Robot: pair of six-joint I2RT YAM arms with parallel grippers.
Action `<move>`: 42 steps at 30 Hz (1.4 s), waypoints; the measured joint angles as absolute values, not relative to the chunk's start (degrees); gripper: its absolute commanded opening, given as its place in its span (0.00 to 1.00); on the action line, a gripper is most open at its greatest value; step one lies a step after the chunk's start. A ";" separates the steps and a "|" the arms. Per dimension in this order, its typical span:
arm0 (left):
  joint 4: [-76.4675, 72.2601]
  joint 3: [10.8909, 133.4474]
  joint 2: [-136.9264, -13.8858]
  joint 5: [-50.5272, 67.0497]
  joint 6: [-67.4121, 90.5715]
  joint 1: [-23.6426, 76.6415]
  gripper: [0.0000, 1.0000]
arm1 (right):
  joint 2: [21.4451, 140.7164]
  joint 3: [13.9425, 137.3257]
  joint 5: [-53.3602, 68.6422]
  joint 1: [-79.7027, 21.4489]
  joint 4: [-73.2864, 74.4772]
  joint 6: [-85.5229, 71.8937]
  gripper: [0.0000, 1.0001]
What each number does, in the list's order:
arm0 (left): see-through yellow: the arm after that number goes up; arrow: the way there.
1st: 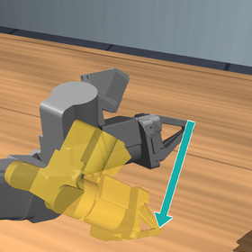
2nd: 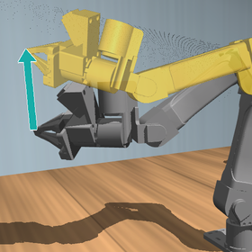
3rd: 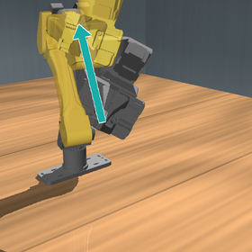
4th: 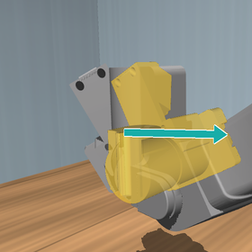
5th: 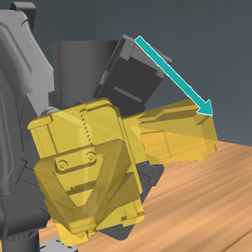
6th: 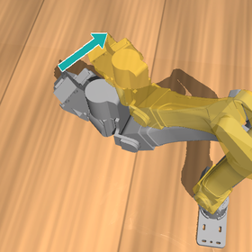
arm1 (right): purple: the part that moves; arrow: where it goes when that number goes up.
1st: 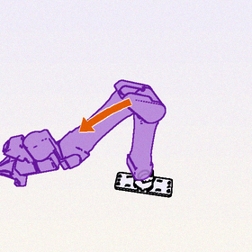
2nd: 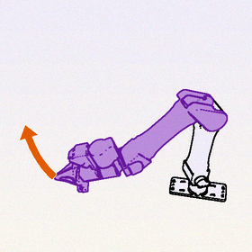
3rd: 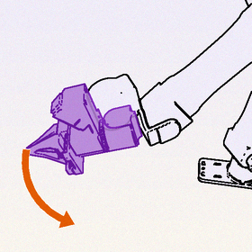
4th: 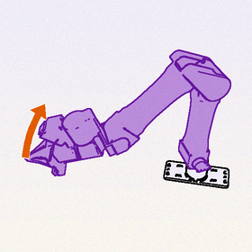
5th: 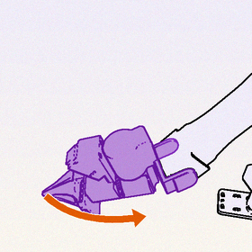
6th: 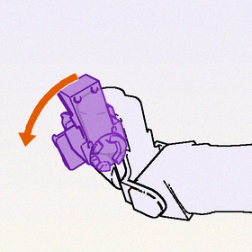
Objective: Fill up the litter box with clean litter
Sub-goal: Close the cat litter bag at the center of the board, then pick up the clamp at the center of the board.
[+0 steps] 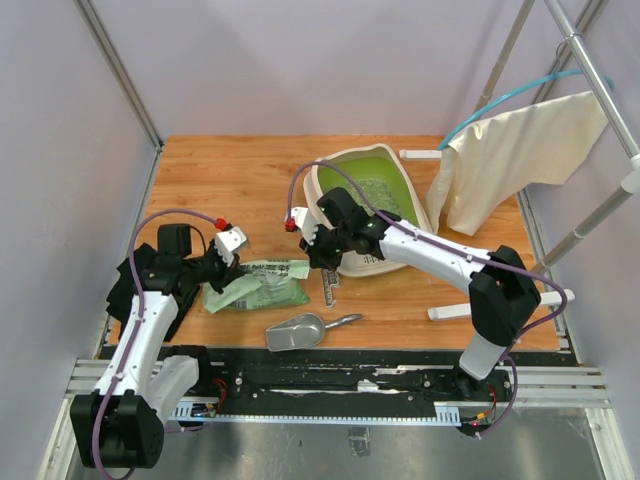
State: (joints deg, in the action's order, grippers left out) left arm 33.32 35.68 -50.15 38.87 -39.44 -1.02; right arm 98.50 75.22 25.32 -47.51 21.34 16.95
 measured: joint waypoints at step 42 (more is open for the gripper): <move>15.68 37.58 -49.17 31.79 -27.11 -2.50 0.71 | 100.25 58.63 -23.20 -59.79 11.29 -47.07 0.52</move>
